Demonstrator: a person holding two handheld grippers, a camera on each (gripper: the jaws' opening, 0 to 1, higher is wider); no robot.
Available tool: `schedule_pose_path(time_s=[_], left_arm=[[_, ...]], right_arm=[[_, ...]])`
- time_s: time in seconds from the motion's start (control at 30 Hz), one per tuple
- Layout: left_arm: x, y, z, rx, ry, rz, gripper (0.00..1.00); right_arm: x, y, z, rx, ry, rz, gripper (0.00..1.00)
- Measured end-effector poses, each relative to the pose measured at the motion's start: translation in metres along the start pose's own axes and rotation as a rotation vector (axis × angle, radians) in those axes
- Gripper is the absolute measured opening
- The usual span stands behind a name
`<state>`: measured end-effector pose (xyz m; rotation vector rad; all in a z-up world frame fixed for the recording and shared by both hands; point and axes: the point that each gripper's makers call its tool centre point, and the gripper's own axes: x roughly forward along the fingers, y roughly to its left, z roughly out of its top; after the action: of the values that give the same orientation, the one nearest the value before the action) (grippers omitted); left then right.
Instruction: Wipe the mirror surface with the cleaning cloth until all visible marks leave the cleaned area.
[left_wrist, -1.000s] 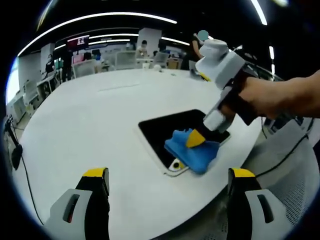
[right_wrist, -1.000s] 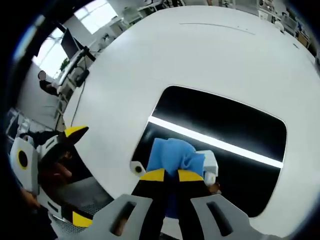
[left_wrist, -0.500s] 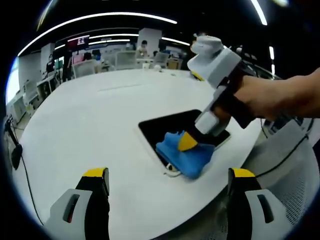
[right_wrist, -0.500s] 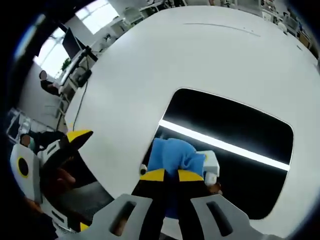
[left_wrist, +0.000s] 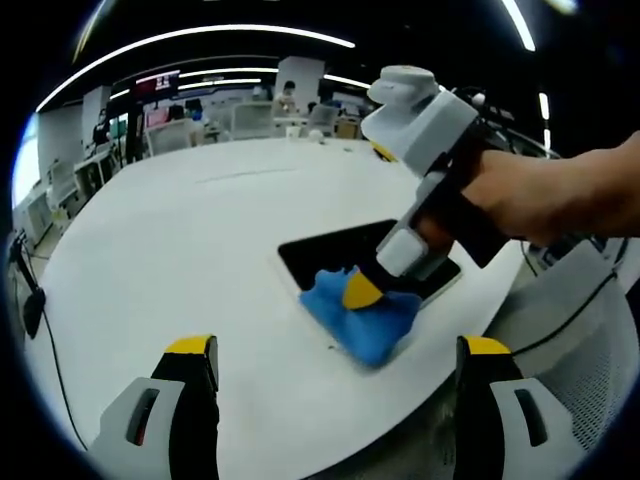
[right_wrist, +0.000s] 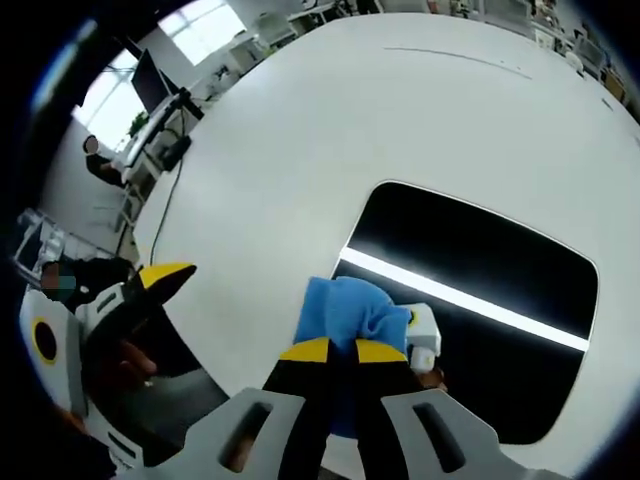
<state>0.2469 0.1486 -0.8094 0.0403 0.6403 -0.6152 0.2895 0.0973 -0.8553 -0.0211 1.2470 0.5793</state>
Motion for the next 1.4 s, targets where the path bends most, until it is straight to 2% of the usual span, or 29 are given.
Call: schedule_pose_path(time_s=[1.07, 1.4], left_arm=[[0.001, 0.000, 0.000, 0.002, -0.002, -0.003, 0.99], [0.000, 0.000, 0.000, -0.002, -0.004, -0.002, 0.99]], right_arm=[[0.001, -0.001, 0.002, -0.002, 0.010, 0.010, 0.01], [0.004, -0.007, 0.014, -0.009, 0.010, 0.006, 0.01]])
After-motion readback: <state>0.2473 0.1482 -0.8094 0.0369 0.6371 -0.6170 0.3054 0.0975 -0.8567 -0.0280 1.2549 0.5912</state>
